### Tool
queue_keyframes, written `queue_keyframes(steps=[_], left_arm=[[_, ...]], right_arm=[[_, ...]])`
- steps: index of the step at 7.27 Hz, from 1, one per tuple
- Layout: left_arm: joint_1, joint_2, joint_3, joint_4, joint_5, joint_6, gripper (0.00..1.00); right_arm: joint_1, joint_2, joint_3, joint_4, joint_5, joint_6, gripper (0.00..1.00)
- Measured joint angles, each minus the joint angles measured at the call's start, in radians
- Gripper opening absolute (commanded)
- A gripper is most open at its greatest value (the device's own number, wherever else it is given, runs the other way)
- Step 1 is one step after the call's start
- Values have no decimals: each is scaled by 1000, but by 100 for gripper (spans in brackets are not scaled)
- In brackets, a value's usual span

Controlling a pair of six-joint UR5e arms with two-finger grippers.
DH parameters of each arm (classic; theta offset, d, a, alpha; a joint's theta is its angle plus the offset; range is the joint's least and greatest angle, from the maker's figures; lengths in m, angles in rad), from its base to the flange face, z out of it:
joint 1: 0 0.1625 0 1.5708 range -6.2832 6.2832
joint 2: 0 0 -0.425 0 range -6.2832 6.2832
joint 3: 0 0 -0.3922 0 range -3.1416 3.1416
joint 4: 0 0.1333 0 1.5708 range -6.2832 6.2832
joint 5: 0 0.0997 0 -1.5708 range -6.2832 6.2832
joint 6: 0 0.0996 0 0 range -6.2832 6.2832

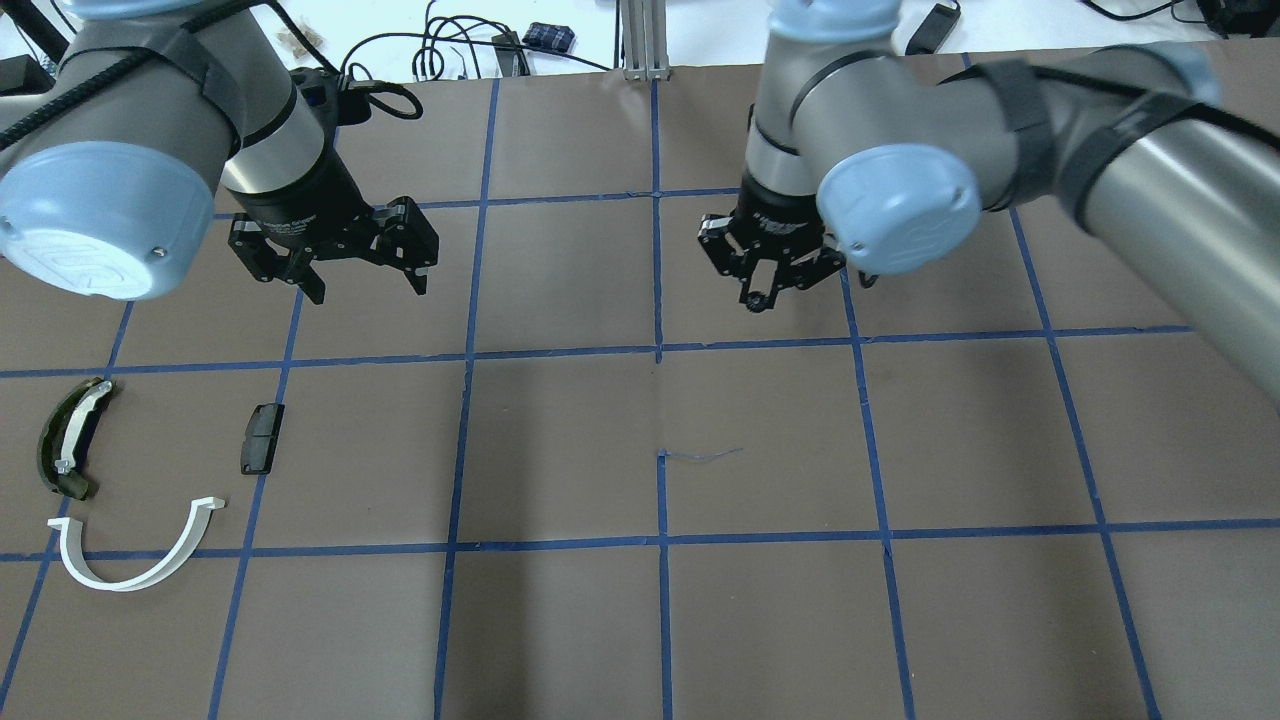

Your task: Place bearing gear from tray to pile

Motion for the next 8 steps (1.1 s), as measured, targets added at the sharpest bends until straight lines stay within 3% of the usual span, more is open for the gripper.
queue_keyframes(steps=[2, 3, 4, 5, 8], left_arm=[[26, -21, -27, 49, -1, 0, 100], [27, -32, -33, 69, -4, -4, 100], [24, -44, -36, 79, -11, -7, 100], [13, -56, -37, 99, -14, -7, 100], [-81, -107, -40, 218, -15, -54, 100]], right_arm=[[88, 94, 31, -145, 0, 24, 17], [104, 111, 55, -183, 0, 28, 52], [110, 116, 77, -222, -1, 30, 96], [112, 115, 89, -254, -6, 33, 100], [86, 66, 80, -251, -13, 4, 100]])
